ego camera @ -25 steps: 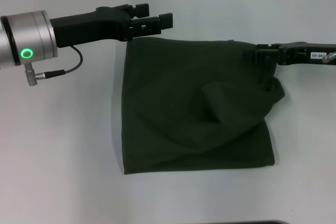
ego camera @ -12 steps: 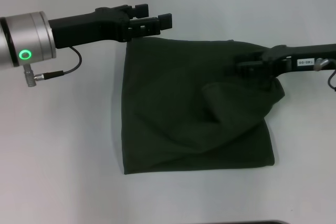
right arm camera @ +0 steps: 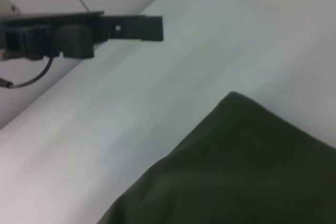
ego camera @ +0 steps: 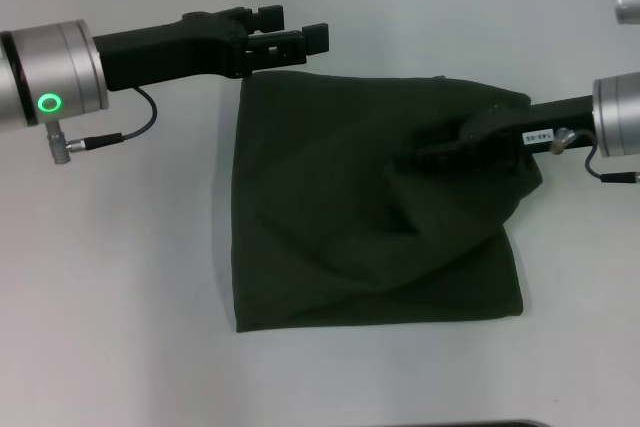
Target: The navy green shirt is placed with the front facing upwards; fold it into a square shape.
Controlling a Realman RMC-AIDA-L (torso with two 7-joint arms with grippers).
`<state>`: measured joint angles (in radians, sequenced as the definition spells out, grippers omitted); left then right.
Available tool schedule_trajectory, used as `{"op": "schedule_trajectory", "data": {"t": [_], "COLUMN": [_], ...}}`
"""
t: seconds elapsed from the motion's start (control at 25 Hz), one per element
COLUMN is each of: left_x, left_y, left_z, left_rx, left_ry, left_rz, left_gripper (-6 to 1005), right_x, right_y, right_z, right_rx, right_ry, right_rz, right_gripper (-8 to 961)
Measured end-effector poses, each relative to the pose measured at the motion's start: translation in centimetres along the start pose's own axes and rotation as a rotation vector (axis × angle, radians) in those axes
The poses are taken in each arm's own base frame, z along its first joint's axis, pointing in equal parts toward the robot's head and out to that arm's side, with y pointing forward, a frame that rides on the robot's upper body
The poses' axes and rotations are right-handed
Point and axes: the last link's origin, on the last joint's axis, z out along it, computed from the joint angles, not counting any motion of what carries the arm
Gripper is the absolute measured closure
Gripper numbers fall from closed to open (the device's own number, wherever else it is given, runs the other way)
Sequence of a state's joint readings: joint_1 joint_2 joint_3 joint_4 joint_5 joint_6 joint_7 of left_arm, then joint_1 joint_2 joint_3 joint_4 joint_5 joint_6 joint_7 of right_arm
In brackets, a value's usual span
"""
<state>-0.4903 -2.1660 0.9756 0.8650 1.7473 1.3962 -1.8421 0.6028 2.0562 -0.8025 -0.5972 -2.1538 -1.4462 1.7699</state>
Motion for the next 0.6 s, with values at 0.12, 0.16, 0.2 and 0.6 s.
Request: {"op": "schedule_trajectory", "data": {"t": [0.12, 0.16, 0.2, 0.6], "left_x": [0.04, 0.06, 0.09, 0.18], "left_y": [-0.03, -0.03, -0.02, -0.03], "left_z": [0.02, 0.03, 0.06, 0.14], "left_rx": [0.002, 0.002, 0.002, 0.002], "left_ry": [0.001, 0.001, 0.001, 0.001], "left_rz": [0.001, 0.001, 0.002, 0.014], "left_gripper": [95, 95, 95, 96], "right_x": [-0.14, -0.20, -0.23, 0.00], "right_y": [0.21, 0.27, 0.31, 0.40], "right_z": [0.44, 0.54, 0.60, 0.80], "right_rx": [-0.008, -0.010, -0.012, -0.018], "right_ry": [0.016, 0.020, 0.022, 0.029], "right_rz": [-0.011, -0.012, -0.012, -0.002], "right_gripper": [226, 226, 263, 592]}}
